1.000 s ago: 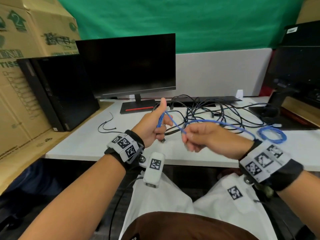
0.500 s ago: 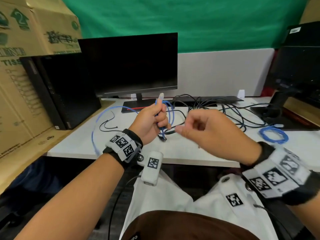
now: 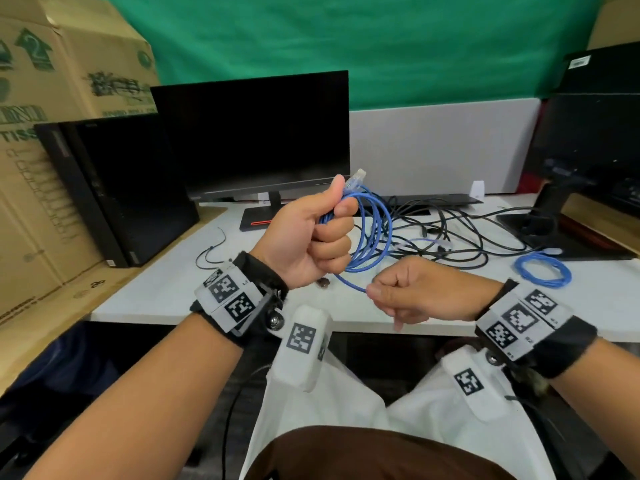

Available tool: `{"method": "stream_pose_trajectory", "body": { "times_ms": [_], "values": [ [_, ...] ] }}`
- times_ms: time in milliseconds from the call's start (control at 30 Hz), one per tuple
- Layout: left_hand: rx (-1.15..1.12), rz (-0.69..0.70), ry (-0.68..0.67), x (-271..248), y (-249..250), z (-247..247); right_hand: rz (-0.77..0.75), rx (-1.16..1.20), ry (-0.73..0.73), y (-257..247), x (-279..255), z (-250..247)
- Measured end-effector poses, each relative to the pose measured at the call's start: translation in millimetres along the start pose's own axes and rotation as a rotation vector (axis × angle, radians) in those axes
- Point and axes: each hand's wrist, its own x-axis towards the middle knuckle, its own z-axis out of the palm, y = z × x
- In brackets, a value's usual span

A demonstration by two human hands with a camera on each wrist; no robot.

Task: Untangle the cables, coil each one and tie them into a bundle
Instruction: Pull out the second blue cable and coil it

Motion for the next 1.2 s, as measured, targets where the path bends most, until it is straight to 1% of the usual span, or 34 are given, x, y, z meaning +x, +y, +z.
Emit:
{"method": "stream_pose_trajectory", "body": {
  "times_ms": [67, 133, 233, 333, 400, 467, 500, 567, 633, 700, 767, 800, 833, 900, 967, 1033, 1100, 1200],
  "values": [
    [0.158, -0.017, -0.036, -5, 7, -1, 0.016, -0.144, 0.056, 2, -2, -14],
    [0.293, -0.025, -0.068, -9, 10, -1, 0.016, -0.29, 0.153, 4, -2, -26],
    [0.414, -0.079, -0.081, -9, 10, 0, 0.033, -0.422, 0.277, 11, -3, -42],
    [0.561, -0.166, -0.047, -4, 5, -1, 0.092, -0.678, 0.421, 15, -6, -54],
    [0.734, -0.215, 0.014, 0, -4, -4, 0.135, -0.786, 0.603, 16, -7, -60],
    [0.877, -0.255, 0.07, 5, -17, -7, 0.126, -0.786, 0.811, 16, -5, -62],
    [0.907, -0.265, 0.09, 7, -24, -9, 0.105, -0.719, 0.884, 16, -3, -61],
    [0.891, -0.26, 0.139, 12, -35, -12, 0.057, -0.448, 0.938, 15, 2, -56],
    [0.811, -0.23, 0.203, 16, -41, -16, 0.017, -0.14, 0.926, 9, 7, -48],
    [0.71, -0.198, 0.251, 19, -45, -21, -0.032, 0.082, 0.866, 0, 9, -39],
    [0.583, -0.191, 0.291, 22, -48, -23, -0.107, 0.215, 0.755, -9, 8, -30],
    [0.514, -0.193, 0.307, 23, -48, -24, -0.15, 0.24, 0.682, -13, 8, -26],
    [0.458, -0.193, 0.313, 24, -48, -26, -0.193, 0.231, 0.601, -16, 7, -21],
    [0.398, -0.172, 0.283, 24, -46, -29, -0.251, 0.131, 0.456, -17, 5, -10],
    [0.373, -0.137, 0.235, 22, -45, -32, -0.255, 0.003, 0.382, -15, 6, -2],
    [0.368, -0.112, 0.244, 21, -45, -36, -0.212, -0.089, 0.381, -9, 7, 3],
    [0.398, -0.083, 0.26, 21, -45, -39, -0.149, -0.172, 0.412, 0, 9, 4],
    [0.439, -0.039, 0.229, 20, -48, -37, -0.101, -0.275, 0.451, 12, 12, 5]
  ]
}}
